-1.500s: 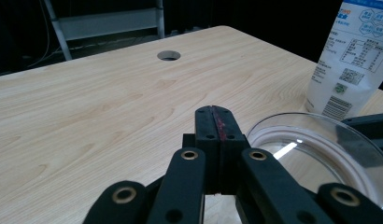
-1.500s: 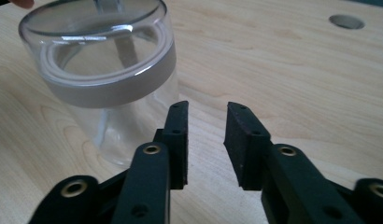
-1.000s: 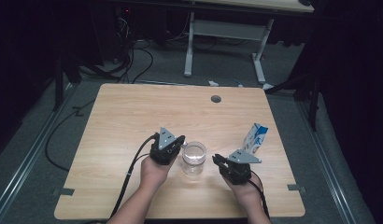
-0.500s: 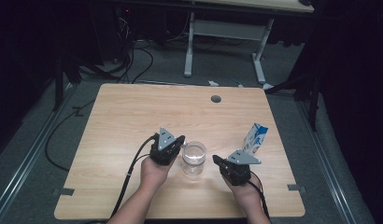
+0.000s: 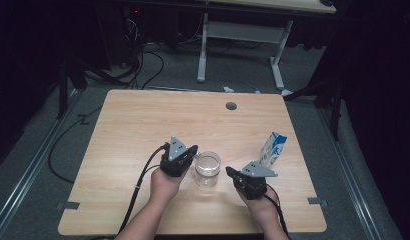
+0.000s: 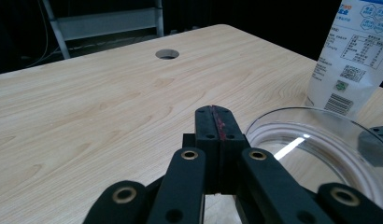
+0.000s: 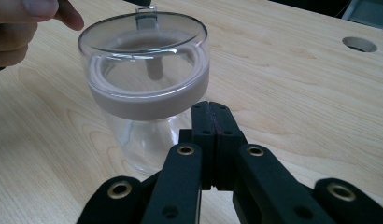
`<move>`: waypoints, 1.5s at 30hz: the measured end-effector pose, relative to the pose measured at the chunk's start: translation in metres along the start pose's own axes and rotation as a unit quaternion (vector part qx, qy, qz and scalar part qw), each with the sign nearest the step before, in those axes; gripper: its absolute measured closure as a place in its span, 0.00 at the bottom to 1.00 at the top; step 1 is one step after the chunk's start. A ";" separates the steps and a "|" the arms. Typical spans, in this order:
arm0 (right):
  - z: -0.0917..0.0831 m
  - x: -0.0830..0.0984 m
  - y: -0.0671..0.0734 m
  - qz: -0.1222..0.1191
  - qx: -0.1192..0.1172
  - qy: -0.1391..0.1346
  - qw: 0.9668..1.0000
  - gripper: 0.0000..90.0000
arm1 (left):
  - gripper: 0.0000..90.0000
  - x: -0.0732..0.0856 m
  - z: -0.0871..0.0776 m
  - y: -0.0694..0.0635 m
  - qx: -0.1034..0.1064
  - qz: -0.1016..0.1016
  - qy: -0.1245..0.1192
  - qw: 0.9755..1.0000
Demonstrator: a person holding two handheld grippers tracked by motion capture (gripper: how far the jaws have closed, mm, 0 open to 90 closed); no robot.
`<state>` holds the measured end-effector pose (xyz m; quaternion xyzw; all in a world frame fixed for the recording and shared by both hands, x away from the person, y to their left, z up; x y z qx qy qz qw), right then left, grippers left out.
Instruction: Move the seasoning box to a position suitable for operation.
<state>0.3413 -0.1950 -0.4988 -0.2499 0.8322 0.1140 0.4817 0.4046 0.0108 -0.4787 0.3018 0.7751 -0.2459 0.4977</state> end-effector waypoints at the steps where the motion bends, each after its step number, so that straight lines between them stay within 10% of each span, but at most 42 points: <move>1: 0.000 0.000 0.000 -0.001 0.000 0.000 1.000 1.00 | 1.00 0.000 0.000 0.000 0.000 0.000 0.000 1.000; 45: 0.000 -0.002 0.007 -0.013 -0.008 -0.007 1.000 1.00 | 1.00 0.001 0.001 0.001 0.000 -0.006 -0.006 1.000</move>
Point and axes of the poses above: each handheld gripper's, and its own axes: z roughly forward along the jaws, x roughly out of its underside, y roughly to its left, the point moved 4 cm from there along z, roughly forward along the jaws, and after that the axes turned 4 degrees about x, right-handed, at the moved point
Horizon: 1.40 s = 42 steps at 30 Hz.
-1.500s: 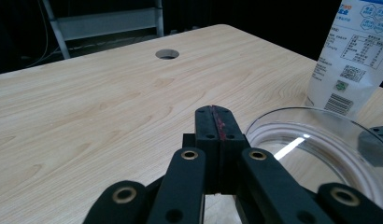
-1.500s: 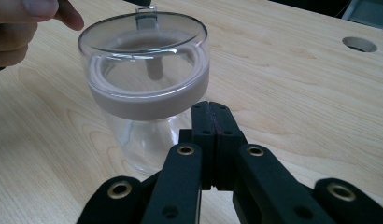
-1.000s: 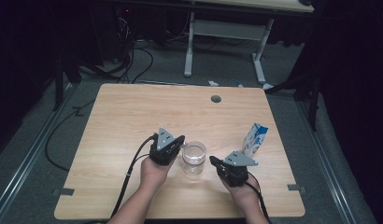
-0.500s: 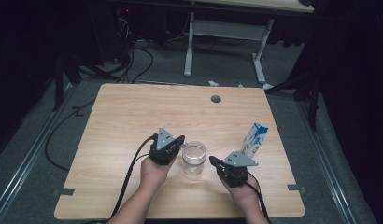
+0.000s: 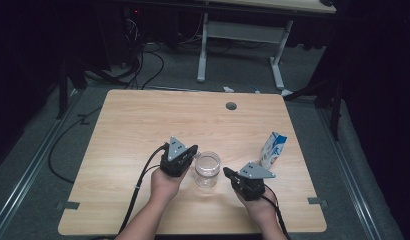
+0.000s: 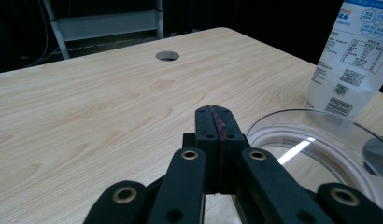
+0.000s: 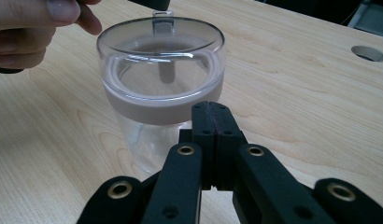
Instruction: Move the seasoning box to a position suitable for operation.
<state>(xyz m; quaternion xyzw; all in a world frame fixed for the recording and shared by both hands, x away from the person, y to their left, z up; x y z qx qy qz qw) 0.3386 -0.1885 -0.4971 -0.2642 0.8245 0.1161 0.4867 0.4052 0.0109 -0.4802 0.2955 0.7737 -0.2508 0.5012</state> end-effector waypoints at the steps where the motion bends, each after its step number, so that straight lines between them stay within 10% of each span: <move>1: 0.000 0.000 0.000 0.001 0.000 0.000 1.000 1.00 | 1.00 0.000 0.000 0.000 -0.001 0.000 0.000 1.000; 26: -0.004 -0.015 0.014 -0.001 -0.021 -0.038 0.999 1.00 | 1.00 0.000 -0.016 0.002 0.004 -0.019 -0.018 1.000; 42: -0.007 -0.020 0.018 -0.004 -0.018 -0.044 0.999 1.00 | 1.00 0.043 -0.044 -0.028 0.053 -0.022 -0.015 0.998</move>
Point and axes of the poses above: each handheld gripper's, and its own axes: z roughly forward along the jaws, x roughly out of its underside, y roughly to its left, the point moved 4 cm from there along z, roughly forward along the jaws, and after that the axes turned 4 degrees about x, right-handed, at the moved point
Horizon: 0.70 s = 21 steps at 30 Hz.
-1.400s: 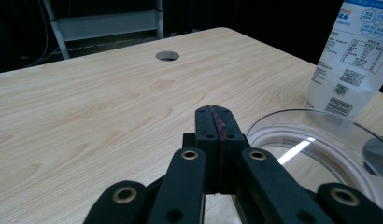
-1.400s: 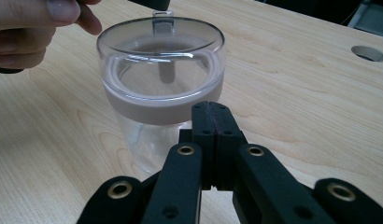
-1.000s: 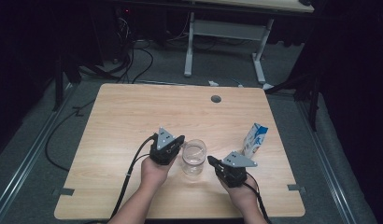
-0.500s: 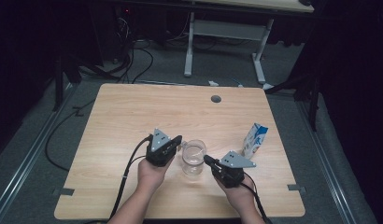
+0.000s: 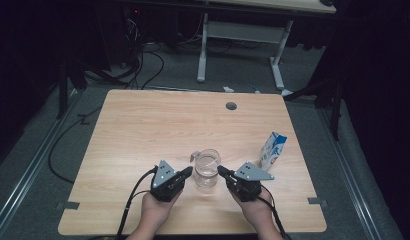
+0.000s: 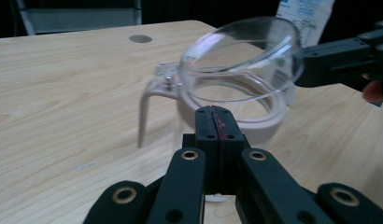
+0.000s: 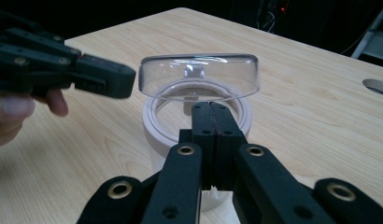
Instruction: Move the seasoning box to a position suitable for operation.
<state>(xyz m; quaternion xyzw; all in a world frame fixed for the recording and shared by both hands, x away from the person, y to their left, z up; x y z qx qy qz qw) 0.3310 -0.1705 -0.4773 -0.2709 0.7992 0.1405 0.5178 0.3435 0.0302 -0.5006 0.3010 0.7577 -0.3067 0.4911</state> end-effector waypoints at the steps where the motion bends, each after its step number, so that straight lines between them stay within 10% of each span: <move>1: 0.000 0.000 0.000 -0.001 0.001 0.000 1.000 1.00 | 1.00 0.000 0.001 -0.001 0.002 -0.001 0.001 1.000; 21: 0.004 0.000 -0.001 0.006 -0.002 -0.001 1.000 0.99 | 1.00 -0.005 0.010 -0.014 0.015 -0.002 -0.003 1.000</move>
Point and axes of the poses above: each handheld gripper's, and its own axes: z roughly forward along the jaws, x roughly out of its underside, y roughly to its left, the point moved 4 cm from there along z, roughly forward along the jaws, and after that the axes turned 4 degrees about x, right-handed, at the moved point
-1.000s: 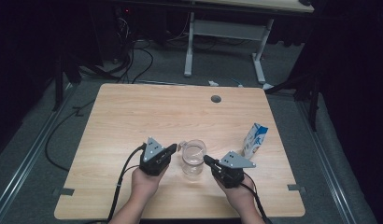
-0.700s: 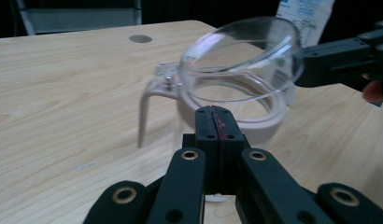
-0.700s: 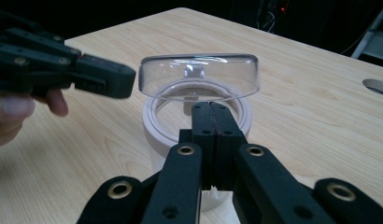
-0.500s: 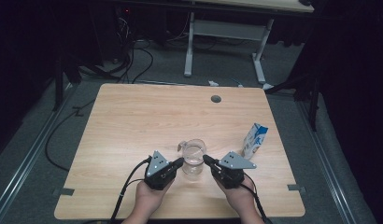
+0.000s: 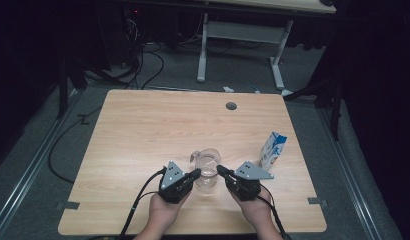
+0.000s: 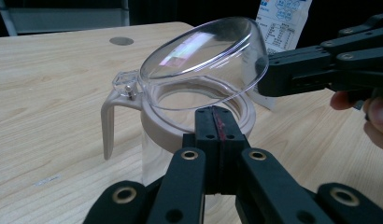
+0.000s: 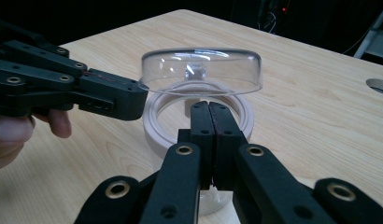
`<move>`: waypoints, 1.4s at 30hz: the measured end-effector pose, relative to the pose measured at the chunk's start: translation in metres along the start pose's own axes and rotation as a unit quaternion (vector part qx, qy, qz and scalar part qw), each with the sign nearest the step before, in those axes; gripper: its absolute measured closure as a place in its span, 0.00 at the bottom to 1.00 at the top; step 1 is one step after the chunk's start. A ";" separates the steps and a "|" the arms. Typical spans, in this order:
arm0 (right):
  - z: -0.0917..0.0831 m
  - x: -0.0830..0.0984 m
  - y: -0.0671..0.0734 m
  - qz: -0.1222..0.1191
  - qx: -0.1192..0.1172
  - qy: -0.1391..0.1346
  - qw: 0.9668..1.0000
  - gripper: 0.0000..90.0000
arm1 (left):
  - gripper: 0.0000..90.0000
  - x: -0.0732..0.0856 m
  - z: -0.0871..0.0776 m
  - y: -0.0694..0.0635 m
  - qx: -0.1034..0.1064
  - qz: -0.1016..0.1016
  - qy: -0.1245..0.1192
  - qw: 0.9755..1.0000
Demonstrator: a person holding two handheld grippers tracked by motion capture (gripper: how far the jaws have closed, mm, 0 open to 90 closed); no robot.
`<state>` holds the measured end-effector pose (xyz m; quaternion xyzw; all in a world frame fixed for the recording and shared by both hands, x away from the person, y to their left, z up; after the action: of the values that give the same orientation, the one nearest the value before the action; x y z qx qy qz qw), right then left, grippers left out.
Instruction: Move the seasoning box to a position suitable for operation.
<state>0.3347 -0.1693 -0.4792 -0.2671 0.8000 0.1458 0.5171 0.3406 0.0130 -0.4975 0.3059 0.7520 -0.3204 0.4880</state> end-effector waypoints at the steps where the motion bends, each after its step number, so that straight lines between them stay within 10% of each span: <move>1: 0.002 0.001 0.000 0.003 -0.001 0.000 1.000 0.99 | 1.00 0.000 0.000 0.000 0.000 0.000 -0.001 1.000; 42: 0.007 0.009 -0.002 0.003 0.001 0.001 1.000 1.00 | 1.00 -0.017 -0.009 0.029 -0.041 -0.022 -0.033 0.998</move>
<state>0.3386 -0.1701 -0.4900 -0.2644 0.8016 0.1463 0.5159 0.3641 0.0356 -0.4842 0.2583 0.7549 -0.3094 0.5174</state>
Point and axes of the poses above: each handheld gripper's, and its own axes: z roughly forward along the jaws, x roughly out of its underside, y roughly to its left, the point moved 4 cm from there along z, roughly forward along the jaws, and after that the axes turned 4 degrees about x, right-handed, at the moved point
